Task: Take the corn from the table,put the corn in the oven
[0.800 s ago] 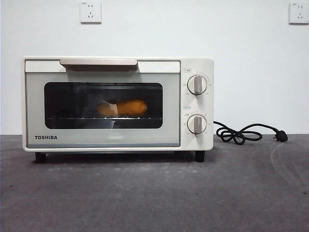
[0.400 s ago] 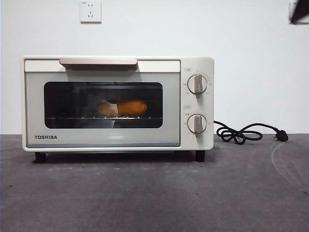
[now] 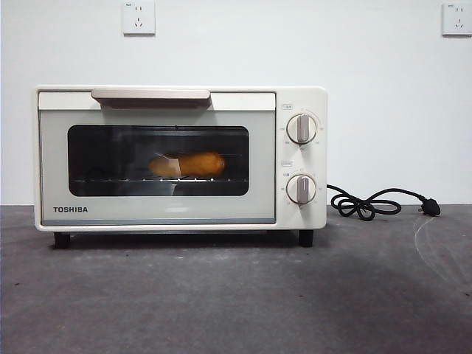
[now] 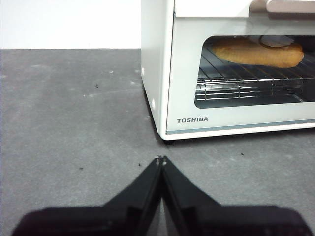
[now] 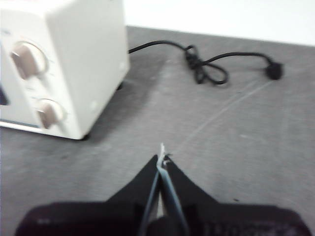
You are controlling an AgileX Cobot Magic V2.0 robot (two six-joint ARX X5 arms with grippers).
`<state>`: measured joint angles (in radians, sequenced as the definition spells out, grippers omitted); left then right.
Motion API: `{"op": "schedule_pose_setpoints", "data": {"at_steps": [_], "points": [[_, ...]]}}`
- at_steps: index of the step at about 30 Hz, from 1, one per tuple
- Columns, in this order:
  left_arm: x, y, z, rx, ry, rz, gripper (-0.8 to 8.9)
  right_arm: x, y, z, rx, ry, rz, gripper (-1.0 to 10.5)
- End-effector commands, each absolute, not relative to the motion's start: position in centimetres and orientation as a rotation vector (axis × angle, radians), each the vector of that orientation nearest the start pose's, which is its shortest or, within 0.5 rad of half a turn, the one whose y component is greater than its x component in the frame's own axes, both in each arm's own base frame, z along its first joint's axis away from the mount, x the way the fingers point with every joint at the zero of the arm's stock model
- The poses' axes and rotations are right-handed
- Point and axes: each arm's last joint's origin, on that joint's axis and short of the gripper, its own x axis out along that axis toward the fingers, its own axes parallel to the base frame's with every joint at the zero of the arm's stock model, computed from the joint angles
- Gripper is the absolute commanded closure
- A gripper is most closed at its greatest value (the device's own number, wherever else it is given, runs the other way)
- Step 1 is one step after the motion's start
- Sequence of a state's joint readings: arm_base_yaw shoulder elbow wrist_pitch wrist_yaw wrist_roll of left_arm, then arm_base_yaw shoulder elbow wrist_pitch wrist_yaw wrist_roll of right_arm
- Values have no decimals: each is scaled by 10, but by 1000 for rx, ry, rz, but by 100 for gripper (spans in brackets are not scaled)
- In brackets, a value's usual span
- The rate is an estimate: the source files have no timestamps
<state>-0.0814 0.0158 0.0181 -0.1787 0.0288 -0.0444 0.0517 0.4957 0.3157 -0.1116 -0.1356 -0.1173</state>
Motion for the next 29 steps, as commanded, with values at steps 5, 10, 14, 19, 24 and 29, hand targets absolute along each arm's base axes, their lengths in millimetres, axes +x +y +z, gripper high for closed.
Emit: {"op": "schedule_pose_setpoints", "data": {"at_steps": [5,10,14,19,24,29], "points": [[96,-9,150,-27,176,-107,817,113,5,184,-109,222,83,947],[96,-9,150,-27,177,-107,817,107,2,173,-103,186,58,947],[96,-9,150,-27,177,-107,817,103,2,166,-100,155,49,948],[96,-9,150,-27,177,-107,817,98,1,156,-69,128,46,947],[96,-9,150,-27,176,-107,817,96,1,150,-71,178,39,947],[97,-9,149,-26,183,-107,817,96,1,150,-88,178,38,947]]}}
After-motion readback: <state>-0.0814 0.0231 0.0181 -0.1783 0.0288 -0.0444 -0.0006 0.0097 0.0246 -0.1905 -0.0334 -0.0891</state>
